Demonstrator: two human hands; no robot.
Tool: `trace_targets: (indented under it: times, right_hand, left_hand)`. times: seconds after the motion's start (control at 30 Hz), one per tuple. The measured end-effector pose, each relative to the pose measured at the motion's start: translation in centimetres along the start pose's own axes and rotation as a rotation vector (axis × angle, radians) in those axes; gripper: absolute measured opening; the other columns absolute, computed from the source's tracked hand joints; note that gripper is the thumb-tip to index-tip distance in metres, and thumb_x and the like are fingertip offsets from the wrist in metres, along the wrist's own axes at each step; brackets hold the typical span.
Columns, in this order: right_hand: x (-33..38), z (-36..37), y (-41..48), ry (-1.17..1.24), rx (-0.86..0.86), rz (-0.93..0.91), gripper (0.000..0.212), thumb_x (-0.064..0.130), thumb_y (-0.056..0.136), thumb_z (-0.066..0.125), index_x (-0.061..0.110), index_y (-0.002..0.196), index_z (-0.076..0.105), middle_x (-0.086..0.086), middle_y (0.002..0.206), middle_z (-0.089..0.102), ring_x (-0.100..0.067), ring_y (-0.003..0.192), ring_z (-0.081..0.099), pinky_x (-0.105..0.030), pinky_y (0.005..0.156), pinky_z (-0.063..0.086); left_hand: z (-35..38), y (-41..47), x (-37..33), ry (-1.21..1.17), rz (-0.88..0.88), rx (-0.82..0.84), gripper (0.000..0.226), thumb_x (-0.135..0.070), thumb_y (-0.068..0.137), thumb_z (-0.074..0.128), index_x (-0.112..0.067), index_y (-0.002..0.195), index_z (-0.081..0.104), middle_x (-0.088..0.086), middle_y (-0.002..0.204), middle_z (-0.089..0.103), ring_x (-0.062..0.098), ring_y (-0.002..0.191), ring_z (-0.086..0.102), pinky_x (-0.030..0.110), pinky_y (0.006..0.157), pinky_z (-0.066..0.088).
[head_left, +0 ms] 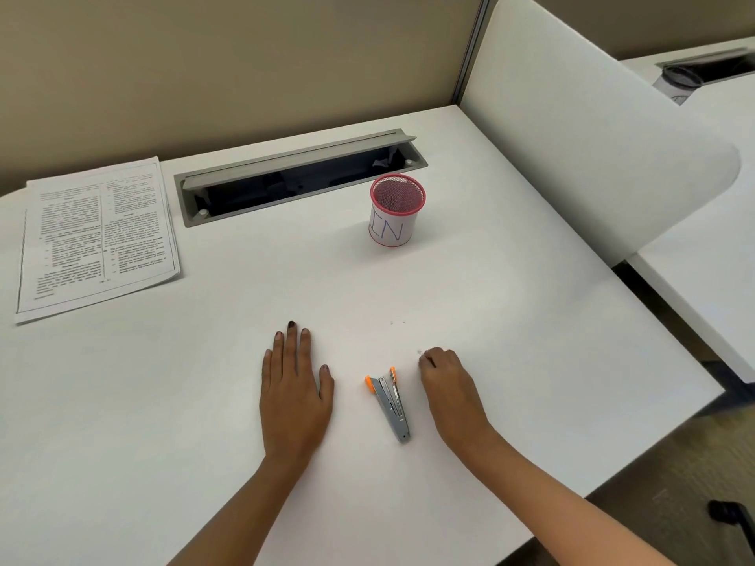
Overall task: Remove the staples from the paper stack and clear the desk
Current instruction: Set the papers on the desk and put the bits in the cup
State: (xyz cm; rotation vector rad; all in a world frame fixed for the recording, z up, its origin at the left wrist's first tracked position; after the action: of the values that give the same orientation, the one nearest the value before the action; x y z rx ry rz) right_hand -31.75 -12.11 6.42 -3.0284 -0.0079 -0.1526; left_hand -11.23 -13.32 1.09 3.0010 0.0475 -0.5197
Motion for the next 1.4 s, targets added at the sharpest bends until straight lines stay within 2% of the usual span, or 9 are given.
trace_targets:
  times: [0.1, 0.17, 0.33, 0.53, 0.77, 0.97, 1.13, 1.33, 1.4]
  right_hand:
    - [0.1, -1.2, 1.4, -0.005, -0.096, -0.037, 0.073, -0.019, 0.019, 0.068, 0.021, 0.049, 0.015, 0.007, 0.046, 0.018, -0.011, 0.041, 0.017, -0.016, 0.04, -0.001]
    - [0.7, -2.3, 2.7, -0.012, -0.033, 0.034, 0.059, -0.018, 0.035, 0.048, 0.019, 0.054, 0.006, 0.007, 0.055, 0.005, -0.008, 0.043, 0.009, -0.019, 0.044, -0.003]
    - [0.7, -3.1, 3.4, -0.027, 0.128, 0.178, 0.044, -0.02, 0.076, 0.046, 0.013, 0.059, 0.023, -0.001, 0.061, 0.024, -0.02, 0.067, 0.04, -0.025, 0.059, 0.034]
    - [-0.6, -1.9, 4.1, 0.144, 0.143, 0.296, 0.019, -0.012, 0.078, 0.055, 0.003, 0.087, 0.062, -0.01, 0.084, 0.057, -0.028, 0.079, 0.058, -0.026, 0.062, 0.043]
    - [-1.8, -1.2, 3.8, 0.351, 0.095, 0.418, 0.015, -0.005, 0.07, 0.066, -0.001, 0.085, 0.065, -0.014, 0.087, 0.066, -0.024, 0.068, 0.051, -0.028, 0.06, 0.047]
    - [-4.8, -2.1, 5.4, 0.939, 0.097, 0.649, 0.007, 0.004, 0.066, 0.071, 0.009, 0.061, 0.069, -0.005, 0.056, 0.063, -0.014, 0.05, 0.055, -0.02, 0.059, 0.047]
    - [-5.0, -6.1, 9.0, 1.422, -0.004, 0.576, 0.017, -0.01, 0.078, 0.061, 0.002, 0.066, 0.062, -0.01, 0.062, 0.056, -0.012, 0.05, 0.052, -0.018, 0.055, 0.051]
    - [-3.0, -11.0, 16.4, 1.292, -0.289, 0.44, 0.014, 0.0, 0.069, 0.067, 0.012, 0.064, 0.065, -0.006, 0.062, 0.063, -0.015, 0.053, 0.059, -0.028, 0.072, 0.058]
    - [-1.9, -12.3, 18.4, 1.086, -0.413, 0.348, 0.012, 0.003, 0.068, 0.069, 0.015, 0.069, 0.066, 0.0, 0.065, 0.066, -0.013, 0.057, 0.064, -0.019, 0.069, 0.055]
  left_hand:
    - [0.0, 0.0, 0.1, 0.002, -0.003, 0.0, 0.06, -0.035, 0.094, 0.029, -0.011, 0.149, 0.029, 0.005, 0.16, 0.021, 0.022, 0.148, 0.017, 0.035, 0.121, 0.011]
    - [0.0, 0.0, 0.1, 0.0, -0.003, 0.001, 0.06, -0.035, 0.094, 0.029, -0.011, 0.149, 0.028, 0.005, 0.16, 0.02, 0.021, 0.148, 0.017, 0.035, 0.121, 0.01]
    - [0.0, -0.1, 0.0, -0.002, -0.004, 0.0, 0.06, -0.035, 0.094, 0.027, -0.012, 0.149, 0.028, 0.004, 0.16, 0.02, 0.021, 0.148, 0.016, 0.034, 0.121, 0.009]
    - [0.1, 0.0, 0.1, -0.012, 0.002, -0.006, 0.06, -0.035, 0.094, 0.028, -0.011, 0.149, 0.029, 0.004, 0.16, 0.02, 0.021, 0.148, 0.017, 0.034, 0.121, 0.009]
    - [0.2, 0.0, 0.1, 0.001, 0.0, 0.001, 0.06, -0.036, 0.094, 0.028, -0.012, 0.15, 0.028, 0.004, 0.16, 0.019, 0.021, 0.148, 0.015, 0.034, 0.121, 0.01]
    - [0.2, 0.0, 0.2, -0.013, 0.002, -0.002, 0.06, -0.035, 0.094, 0.03, -0.011, 0.149, 0.028, 0.004, 0.16, 0.019, 0.021, 0.148, 0.016, 0.036, 0.121, 0.012]
    - [0.2, 0.0, 0.2, -0.015, 0.003, -0.002, 0.06, -0.036, 0.094, 0.029, -0.012, 0.15, 0.027, 0.003, 0.16, 0.018, 0.02, 0.148, 0.014, 0.035, 0.121, 0.01]
    - [0.2, -0.1, 0.2, -0.013, 0.003, 0.0, 0.06, -0.035, 0.094, 0.029, -0.012, 0.15, 0.027, 0.003, 0.16, 0.019, 0.02, 0.148, 0.015, 0.036, 0.121, 0.012]
    - [0.2, -0.1, 0.2, -0.014, 0.004, 0.0, 0.06, -0.035, 0.094, 0.029, -0.012, 0.149, 0.027, 0.003, 0.16, 0.019, 0.02, 0.148, 0.015, 0.037, 0.121, 0.013]
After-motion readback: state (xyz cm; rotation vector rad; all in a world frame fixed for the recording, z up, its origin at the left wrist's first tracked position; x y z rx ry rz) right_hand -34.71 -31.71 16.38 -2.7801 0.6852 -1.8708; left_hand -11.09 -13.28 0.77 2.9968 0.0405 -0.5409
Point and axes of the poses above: each hand's wrist, its own y-axis towards the middle knuckle, its own z-axis out of the palm, x = y × z, the point moved 2 cm from there along y, towards the middle knuckle
